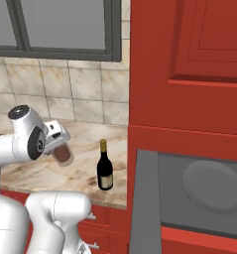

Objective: Place the microwavable item in the microwave. Then, close the microwave door and press the start button.

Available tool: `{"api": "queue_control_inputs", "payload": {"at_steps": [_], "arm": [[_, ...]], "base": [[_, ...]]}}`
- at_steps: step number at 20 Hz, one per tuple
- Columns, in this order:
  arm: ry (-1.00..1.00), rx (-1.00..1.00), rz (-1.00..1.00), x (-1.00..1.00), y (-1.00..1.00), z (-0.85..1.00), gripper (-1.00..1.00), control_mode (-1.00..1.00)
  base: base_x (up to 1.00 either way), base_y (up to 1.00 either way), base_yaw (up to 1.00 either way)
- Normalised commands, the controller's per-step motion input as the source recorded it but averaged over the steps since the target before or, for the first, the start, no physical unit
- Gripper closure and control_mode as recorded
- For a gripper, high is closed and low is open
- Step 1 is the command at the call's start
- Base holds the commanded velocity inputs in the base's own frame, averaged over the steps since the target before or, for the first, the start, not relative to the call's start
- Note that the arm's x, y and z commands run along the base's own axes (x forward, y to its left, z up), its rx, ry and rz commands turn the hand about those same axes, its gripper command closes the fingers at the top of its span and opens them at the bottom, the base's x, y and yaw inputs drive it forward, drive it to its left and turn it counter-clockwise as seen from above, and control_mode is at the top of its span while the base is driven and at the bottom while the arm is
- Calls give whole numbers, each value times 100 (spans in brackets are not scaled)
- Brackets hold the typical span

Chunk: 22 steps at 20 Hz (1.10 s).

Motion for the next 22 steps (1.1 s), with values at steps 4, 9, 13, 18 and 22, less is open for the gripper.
{"api": "queue_control_inputs", "payload": {"at_steps": [4,9,13,18,22], "arm": [[0,0,6,-59,1,51,100,-100],[6,0,0,-42,-1,-7,100,-100],[9,0,0,-40,0,-30,100,-100],[3,0,-2,-27,10,-9,100,100],[0,0,0,0,0,0,100,100]], "base": [[0,0,0],[0,0,0],[0,0,0],[-36,14,-1],[-100,48,0]]}}
